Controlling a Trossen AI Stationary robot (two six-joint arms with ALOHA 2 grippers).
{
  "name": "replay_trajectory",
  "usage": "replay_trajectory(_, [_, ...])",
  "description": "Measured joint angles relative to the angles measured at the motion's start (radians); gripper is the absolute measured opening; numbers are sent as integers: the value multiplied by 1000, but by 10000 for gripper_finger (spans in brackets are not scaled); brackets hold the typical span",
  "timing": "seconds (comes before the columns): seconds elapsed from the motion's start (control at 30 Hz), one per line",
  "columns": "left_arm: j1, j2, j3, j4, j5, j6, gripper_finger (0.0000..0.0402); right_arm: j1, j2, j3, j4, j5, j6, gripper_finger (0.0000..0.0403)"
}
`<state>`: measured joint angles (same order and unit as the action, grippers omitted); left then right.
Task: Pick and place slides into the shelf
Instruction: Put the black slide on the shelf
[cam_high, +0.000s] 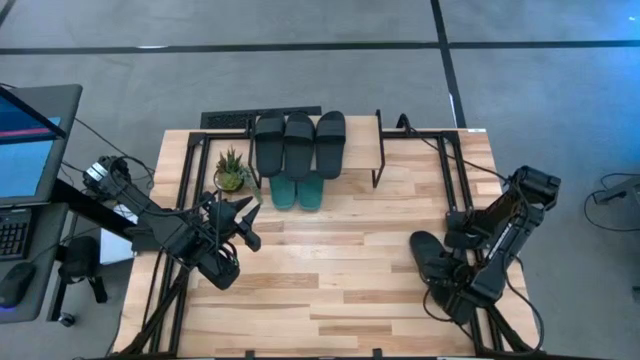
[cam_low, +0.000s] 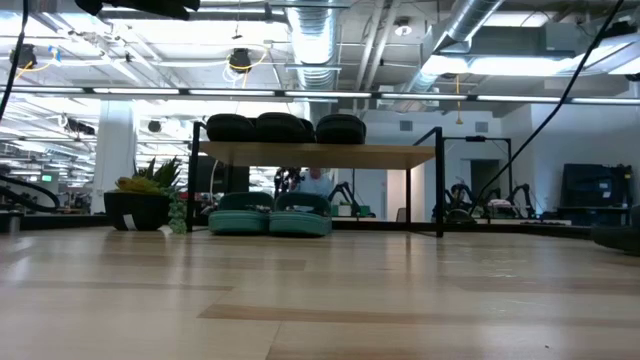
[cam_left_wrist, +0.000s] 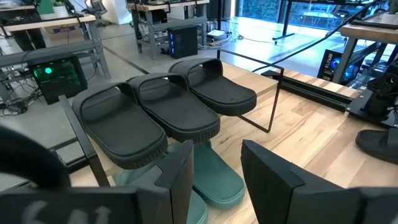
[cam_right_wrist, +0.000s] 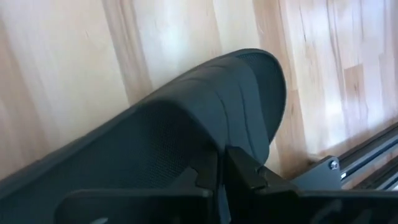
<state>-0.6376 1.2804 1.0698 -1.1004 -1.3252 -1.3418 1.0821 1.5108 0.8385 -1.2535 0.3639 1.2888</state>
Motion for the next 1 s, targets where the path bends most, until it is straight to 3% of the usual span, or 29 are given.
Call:
replay_trajectory(0.37, [0, 0, 0, -8, -1, 18, 125, -128, 0, 108, -66, 75, 17, 3])
replay_trajectory(0.6, [0, 0, 0, -8, -1, 50, 125, -209, -1, 168, -78, 140, -101, 1])
replay_trajectory(1.0, [-1, 0, 0, -8, 19, 51, 125, -329, 17, 121, -63, 130, -148, 0])
